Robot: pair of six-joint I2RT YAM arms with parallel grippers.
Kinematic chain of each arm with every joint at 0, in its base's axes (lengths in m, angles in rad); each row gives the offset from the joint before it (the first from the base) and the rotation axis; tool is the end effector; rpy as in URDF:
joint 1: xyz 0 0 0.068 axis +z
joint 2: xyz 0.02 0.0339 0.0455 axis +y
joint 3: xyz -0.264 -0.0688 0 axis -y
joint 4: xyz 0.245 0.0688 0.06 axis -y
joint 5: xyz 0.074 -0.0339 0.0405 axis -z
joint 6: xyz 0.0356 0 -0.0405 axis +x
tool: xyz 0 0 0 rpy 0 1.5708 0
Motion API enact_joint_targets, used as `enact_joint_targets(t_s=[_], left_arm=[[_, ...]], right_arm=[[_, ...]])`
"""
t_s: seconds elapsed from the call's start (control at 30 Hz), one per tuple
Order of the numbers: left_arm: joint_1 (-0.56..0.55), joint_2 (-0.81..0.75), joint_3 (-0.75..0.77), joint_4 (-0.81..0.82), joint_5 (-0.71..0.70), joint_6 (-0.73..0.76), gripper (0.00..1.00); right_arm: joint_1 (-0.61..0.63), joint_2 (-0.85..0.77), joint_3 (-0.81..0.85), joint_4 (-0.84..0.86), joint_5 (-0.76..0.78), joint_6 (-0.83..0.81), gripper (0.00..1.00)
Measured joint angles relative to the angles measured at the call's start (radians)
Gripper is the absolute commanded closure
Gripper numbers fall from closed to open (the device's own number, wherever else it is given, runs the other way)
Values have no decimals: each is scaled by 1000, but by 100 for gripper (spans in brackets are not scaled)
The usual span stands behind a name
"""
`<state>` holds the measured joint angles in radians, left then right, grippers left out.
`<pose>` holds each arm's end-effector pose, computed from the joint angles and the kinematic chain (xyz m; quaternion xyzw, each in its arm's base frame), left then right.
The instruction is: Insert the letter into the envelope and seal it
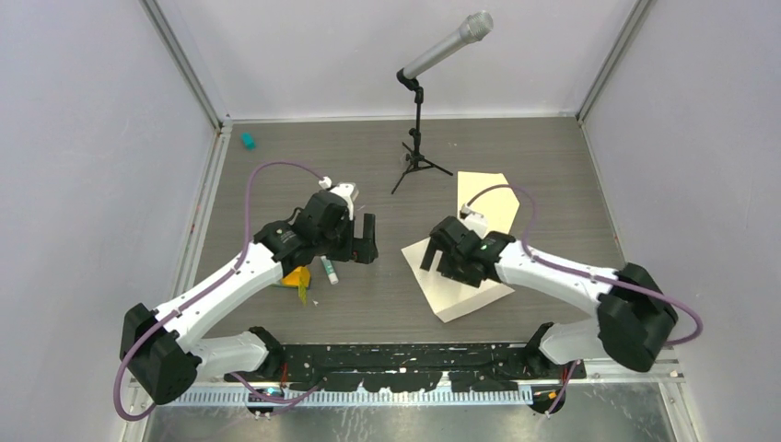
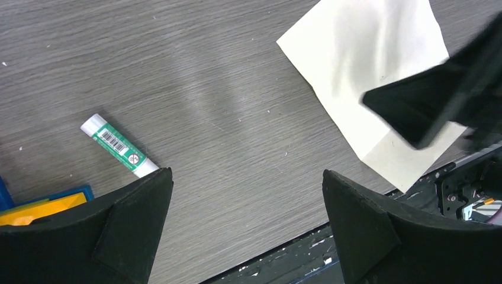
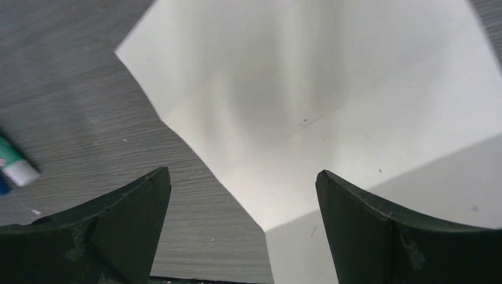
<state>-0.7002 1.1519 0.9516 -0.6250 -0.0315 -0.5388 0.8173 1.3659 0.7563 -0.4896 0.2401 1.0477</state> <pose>0.1835 -0.1531 0.2842 0.0694 0.9286 -0.1995 0.3050 0.1778 0.1771 0.1842 0.1388 0.9557 0.1169 0.2317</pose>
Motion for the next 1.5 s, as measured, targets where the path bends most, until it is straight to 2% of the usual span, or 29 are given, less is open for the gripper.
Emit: enact_joint_targets(t_s=[0.17,0.27,0.43,0.57,0.8,0.93,1.03,1.1,1.17,1.27,1.37,1.5], left_arm=[[6,0,-7,8,3,-11,0],[14,0,-8,8,10,-12,0],[33,-6,-8,8,32,-11,0],[47,-8,-8,9,52,-11,0],[58,-11,-8,9,65,-12,0],[64,-15,-13,13,74,-12,0],[68,-15,-13,14,81,-11,0],[69,-15,-13,14,86,-8,0],[70,-16,-13,14,94,-3,0],[72,-23,-13,14,116,3,0],[72,-35,-13,21,163,23,0],[72,-42,-7,49,248,43,0]], right_arm=[[-2,-192,159,-262,121,50,4],[-2,-364,190,-388,188,143,10],[-3,-572,54,-576,232,328,12],[-3,-616,-37,-653,239,431,18],[-3,-541,-151,-594,233,519,24],[-3,-471,-205,-493,232,526,33],[-3,-451,-254,-401,231,527,49],[-5,-441,-283,-346,231,526,70],[-10,-430,-306,-304,232,521,85],[-18,-432,-306,-279,240,495,99],[-21,-458,-274,-274,254,428,99],[-21,-502,-159,-216,253,247,99]])
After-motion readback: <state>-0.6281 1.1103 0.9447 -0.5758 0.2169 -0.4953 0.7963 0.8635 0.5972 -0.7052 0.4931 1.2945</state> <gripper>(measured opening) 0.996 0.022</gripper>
